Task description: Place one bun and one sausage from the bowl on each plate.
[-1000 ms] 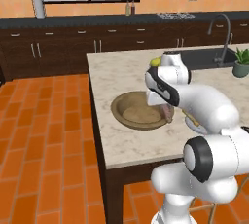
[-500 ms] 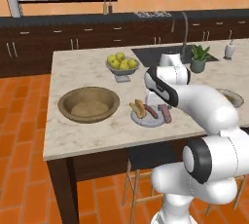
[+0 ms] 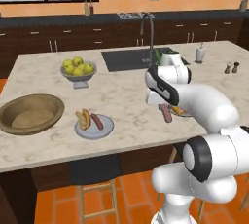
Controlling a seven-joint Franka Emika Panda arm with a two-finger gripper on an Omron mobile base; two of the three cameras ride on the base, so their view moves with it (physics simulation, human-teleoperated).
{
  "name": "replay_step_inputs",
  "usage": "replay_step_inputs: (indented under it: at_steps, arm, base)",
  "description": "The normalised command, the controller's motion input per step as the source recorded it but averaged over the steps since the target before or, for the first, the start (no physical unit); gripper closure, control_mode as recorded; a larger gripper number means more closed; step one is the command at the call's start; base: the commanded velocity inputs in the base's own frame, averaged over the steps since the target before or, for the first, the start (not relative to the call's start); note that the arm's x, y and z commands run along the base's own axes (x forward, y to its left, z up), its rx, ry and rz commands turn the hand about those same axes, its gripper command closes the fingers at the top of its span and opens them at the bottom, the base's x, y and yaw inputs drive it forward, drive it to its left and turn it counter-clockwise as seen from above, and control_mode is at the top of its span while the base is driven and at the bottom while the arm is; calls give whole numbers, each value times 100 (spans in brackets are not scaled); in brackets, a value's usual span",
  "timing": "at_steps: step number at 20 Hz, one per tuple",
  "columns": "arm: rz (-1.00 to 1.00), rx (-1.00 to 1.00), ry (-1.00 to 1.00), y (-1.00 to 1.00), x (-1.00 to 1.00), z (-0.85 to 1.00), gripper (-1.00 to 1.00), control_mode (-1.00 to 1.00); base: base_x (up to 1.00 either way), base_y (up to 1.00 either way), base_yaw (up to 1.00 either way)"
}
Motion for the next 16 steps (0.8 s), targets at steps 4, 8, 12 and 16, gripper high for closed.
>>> replay_step_inputs:
  at_steps: [4,8,12,16]
  arm:
    - [0,0,0,0,0,0,100,100]
    - [0,0,0,0,0,0,100,100]
    - [0,0,0,0,0,0,100,100]
    - [0,0,0,0,0,0,100,100]
  base:
    - [25,-54,0]
    - [22,-12,0]
    - [17,-11,0]
    - [15,-36,0]
